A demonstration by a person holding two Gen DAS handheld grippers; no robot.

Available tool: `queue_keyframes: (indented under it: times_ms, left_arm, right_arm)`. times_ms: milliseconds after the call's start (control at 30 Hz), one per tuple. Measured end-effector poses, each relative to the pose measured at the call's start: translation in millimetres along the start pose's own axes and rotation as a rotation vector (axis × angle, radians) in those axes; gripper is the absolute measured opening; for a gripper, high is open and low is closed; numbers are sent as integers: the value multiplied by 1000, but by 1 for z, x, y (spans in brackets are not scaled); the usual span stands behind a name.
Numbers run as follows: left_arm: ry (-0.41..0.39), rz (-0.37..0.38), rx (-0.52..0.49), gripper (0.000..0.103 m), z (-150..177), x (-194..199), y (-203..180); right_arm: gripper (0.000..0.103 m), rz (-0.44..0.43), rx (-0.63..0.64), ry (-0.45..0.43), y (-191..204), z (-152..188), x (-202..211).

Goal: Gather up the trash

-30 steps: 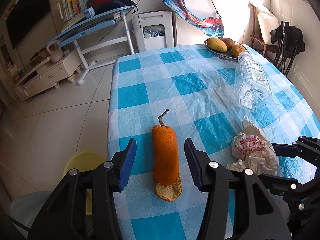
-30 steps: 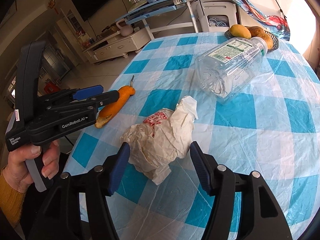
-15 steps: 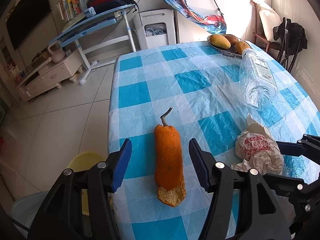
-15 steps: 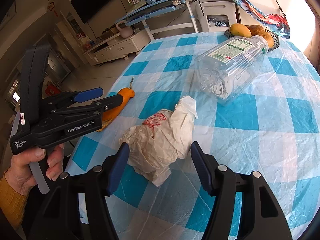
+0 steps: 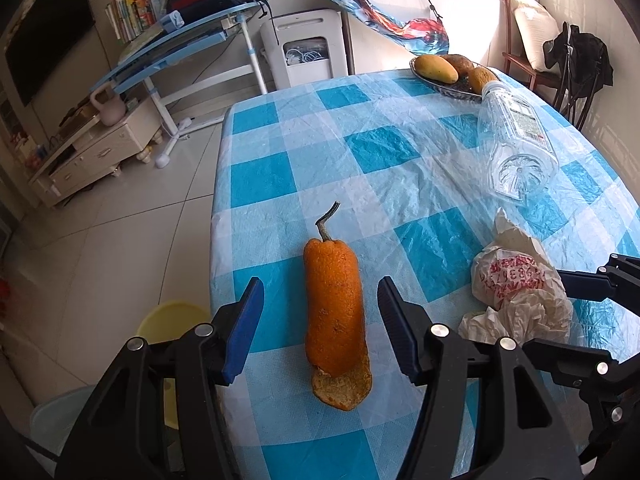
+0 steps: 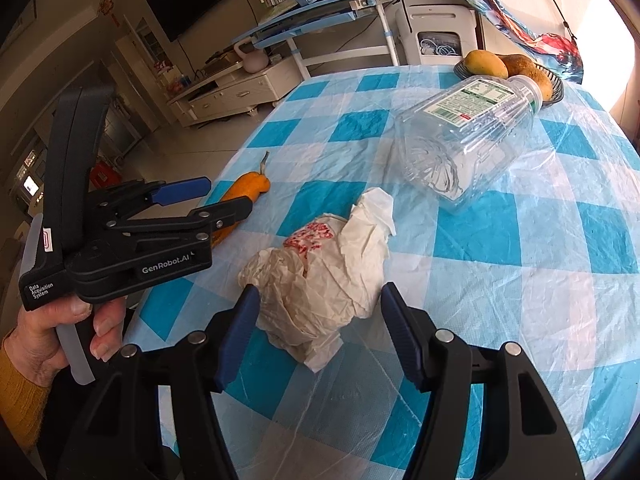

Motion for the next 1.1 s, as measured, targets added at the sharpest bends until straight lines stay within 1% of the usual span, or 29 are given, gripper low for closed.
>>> queue_keyframes:
  times_ms: [67, 100, 133, 167, 200, 300, 567, 733, 800, 833, 900, 933, 967, 1000, 1067, 1100]
  left_arm:
    - [7, 7, 16, 57, 1, 0, 4]
    - [12, 14, 25, 54, 2, 0, 6]
    - [19, 33, 33, 41, 2, -1, 8]
    - [31, 59, 44, 33, 3, -2, 9]
    - [37, 70, 51, 24, 3, -3, 10]
    - [29, 84, 56, 19, 4, 1, 10]
    - [17, 127, 117, 18, 8, 6, 21]
    - [-11, 156, 158, 18, 8, 15, 30]
    - [-6, 159, 169, 18, 9, 14, 33]
    - [2, 157, 173, 18, 10, 13, 34]
    - [27, 163, 179, 19, 12, 8, 35]
    - [37, 164, 181, 20, 13, 7, 35]
    - [42, 158, 181, 21, 14, 6, 34]
    - [46, 151, 179, 21, 15, 5, 34]
    - [46, 147, 175, 22, 15, 4, 32]
    - [47, 146, 172, 22, 15, 4, 32]
  right_arm:
    - [50, 1, 5, 4, 1, 0, -1]
    - [45, 0, 8, 7, 1, 0, -1]
    - [40, -4, 11, 10, 2, 0, -1]
    - [40, -6, 16, 13, 3, 1, -2]
    - [39, -1, 24, 11, 5, 1, -2]
    - [37, 4, 39, 10, 8, 2, -2]
    - [37, 9, 31, 6, 8, 5, -1]
    - [37, 19, 35, 0, 9, 7, 2]
    - [37, 22, 33, 0, 9, 8, 2]
    - [40, 24, 27, 0, 8, 8, 1]
    - [54, 8, 5, -3, 6, 9, 1]
    - [58, 9, -3, -6, 6, 8, 2]
    - [59, 19, -6, -11, 6, 9, 3]
    - [59, 20, -7, -12, 6, 9, 3]
    - [53, 17, -13, -12, 6, 9, 3]
    - [43, 9, -13, -8, 6, 9, 2]
Point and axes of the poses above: each gripper's, at about its wrist camera, not at the fingertips, and x roughly against the way its jaws point, y to its left, z to its underside, the point moved 1 cm from there along -x, roughly the way its jaws point, and after that the axes turned 6 degrees about z, right-handed, at the moved point
